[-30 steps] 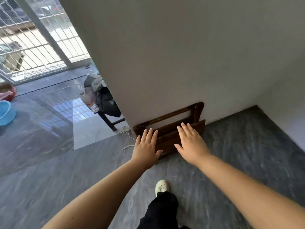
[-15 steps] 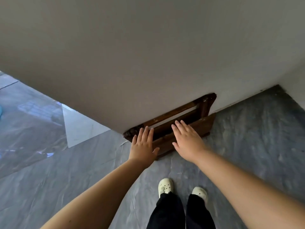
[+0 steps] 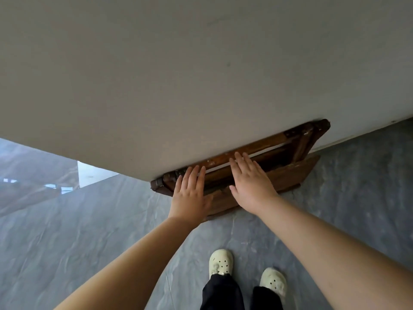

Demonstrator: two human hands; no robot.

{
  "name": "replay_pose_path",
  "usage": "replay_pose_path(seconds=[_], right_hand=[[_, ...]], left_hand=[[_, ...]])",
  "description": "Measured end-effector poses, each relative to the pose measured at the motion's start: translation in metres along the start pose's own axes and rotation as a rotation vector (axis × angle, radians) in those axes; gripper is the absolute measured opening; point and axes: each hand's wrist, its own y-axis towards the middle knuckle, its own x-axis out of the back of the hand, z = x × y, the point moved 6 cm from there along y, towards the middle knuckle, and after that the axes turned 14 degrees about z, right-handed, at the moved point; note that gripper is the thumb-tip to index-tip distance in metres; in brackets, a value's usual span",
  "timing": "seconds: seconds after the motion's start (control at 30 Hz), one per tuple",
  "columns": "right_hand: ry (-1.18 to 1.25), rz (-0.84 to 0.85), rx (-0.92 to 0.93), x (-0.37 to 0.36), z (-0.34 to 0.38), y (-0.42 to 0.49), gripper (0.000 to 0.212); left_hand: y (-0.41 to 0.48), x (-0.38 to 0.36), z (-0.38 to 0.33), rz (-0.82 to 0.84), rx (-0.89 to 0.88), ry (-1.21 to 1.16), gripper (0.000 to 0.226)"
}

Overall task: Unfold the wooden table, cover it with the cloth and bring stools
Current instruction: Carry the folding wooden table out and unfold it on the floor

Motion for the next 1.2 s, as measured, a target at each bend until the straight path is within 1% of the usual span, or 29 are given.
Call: replay_pose_path(seconds=[0.1,0.2,0.37,0.47,0.53,0.7,0.77,0.83,0.93,1.0,1.03,1.1,1.13,1.2], right_hand=[[-0.013,-0.004,0.016,-0.004,0.000,0.014,0.069],[-0.024,-0.024,0.013,-0.006,-0.003,0.023,0.071],[-0.039,-0.070,-0.004,-0.014,-0.006,0.024,0.078],[-0.053,-0.135,-0.008,-0.022,-0.006,0.016,0.082],[-0.032,-0.181,-0.007,-0.029,-0.008,0.008,0.084],[-0.041,-0.214,0.012,-0.044,-0.014,-0.014,0.087],[-0.024,-0.228,0.014,-0.047,-0.016,-0.019,0.086],[0.002,-0.243,0.013,-0.050,-0.016,-0.024,0.086],[0.052,-0.251,0.004,-0.057,-0.016,-0.033,0.086],[0.096,-0.271,0.015,-0.061,-0.017,-0.038,0.083],[0.150,-0.298,0.029,-0.062,-0.017,-0.040,0.078],[0.398,-0.389,0.014,-0.059,-0.020,-0.047,0.067],[0.571,-0.456,-0.039,-0.057,-0.024,-0.051,0.064],[0.941,-0.571,-0.188,-0.057,-0.032,-0.054,0.063]], left_hand=[[0.004,-0.009,0.003,-0.037,0.002,0.029,0.076],[0.007,-0.013,0.003,-0.012,0.014,0.031,0.077],[0.006,-0.014,0.000,-0.032,0.066,0.014,0.073],[-0.002,-0.014,-0.005,-0.031,0.082,-0.017,0.067],[-0.010,-0.014,-0.010,-0.042,0.069,-0.014,0.066],[-0.019,-0.012,-0.016,-0.122,-0.016,0.011,0.066],[-0.014,-0.004,-0.017,-0.113,-0.041,-0.006,0.062],[-0.001,0.001,-0.019,-0.038,-0.077,-0.038,0.054],[0.024,-0.004,-0.016,0.242,-0.075,-0.244,0.037],[0.031,-0.008,-0.018,0.358,-0.075,-0.272,0.031],[0.031,-0.010,-0.019,0.375,-0.092,-0.249,0.031],[0.029,-0.012,-0.021,0.380,-0.121,-0.228,0.032],[0.027,-0.012,-0.021,0.377,-0.124,-0.228,0.031],[0.026,-0.013,-0.022,0.375,-0.120,-0.230,0.032]])
